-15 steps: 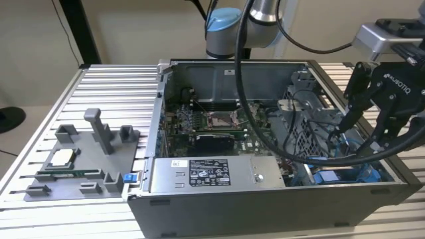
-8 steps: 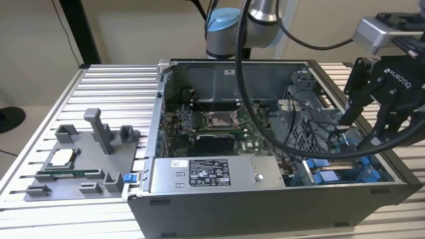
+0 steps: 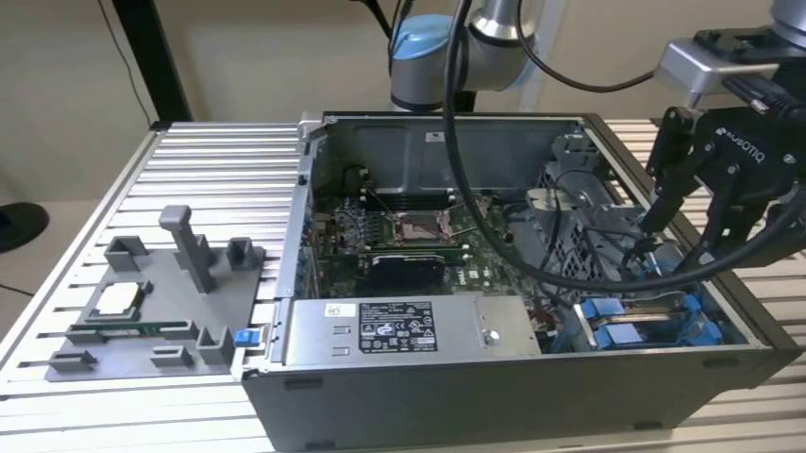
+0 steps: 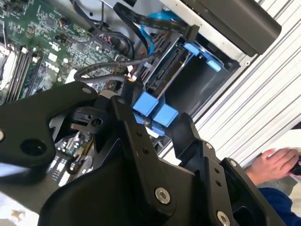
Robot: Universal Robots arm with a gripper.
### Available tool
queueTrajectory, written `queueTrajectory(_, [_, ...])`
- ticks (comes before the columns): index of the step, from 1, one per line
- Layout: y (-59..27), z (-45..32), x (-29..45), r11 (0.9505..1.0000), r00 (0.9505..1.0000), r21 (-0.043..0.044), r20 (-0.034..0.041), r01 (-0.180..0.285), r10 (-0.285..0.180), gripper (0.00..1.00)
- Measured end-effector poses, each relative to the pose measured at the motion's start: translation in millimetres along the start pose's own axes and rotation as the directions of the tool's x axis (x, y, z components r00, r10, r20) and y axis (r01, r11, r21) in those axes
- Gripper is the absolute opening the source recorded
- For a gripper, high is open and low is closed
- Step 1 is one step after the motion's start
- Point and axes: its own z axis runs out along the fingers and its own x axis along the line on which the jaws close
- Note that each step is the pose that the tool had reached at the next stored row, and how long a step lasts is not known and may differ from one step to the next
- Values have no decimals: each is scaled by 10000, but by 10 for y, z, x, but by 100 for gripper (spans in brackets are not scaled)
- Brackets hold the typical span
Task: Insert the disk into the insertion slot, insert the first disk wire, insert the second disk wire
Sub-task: 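Insert the first disk wire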
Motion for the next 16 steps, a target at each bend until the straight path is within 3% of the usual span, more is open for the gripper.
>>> queueTrajectory(4, [71, 9, -2, 10000, 9998, 32, 222, 5, -6, 100])
queueTrajectory(5, [75, 13, -3, 10000, 9995, 38, 314, 8, -9, 100])
queueTrajectory(7, [74, 21, -2, 10000, 9983, 51, 581, 26, -29, 100])
queueTrajectory(9, [74, 29, -1, 10000, 9971, 69, 760, 35, -40, 100])
queueTrajectory(10, [74, 32, 2, 10000, 9968, 77, 796, 37, -43, 100])
queueTrajectory(16, [75, 31, 41, 9997, 9964, 88, 823, 209, -216, 100])
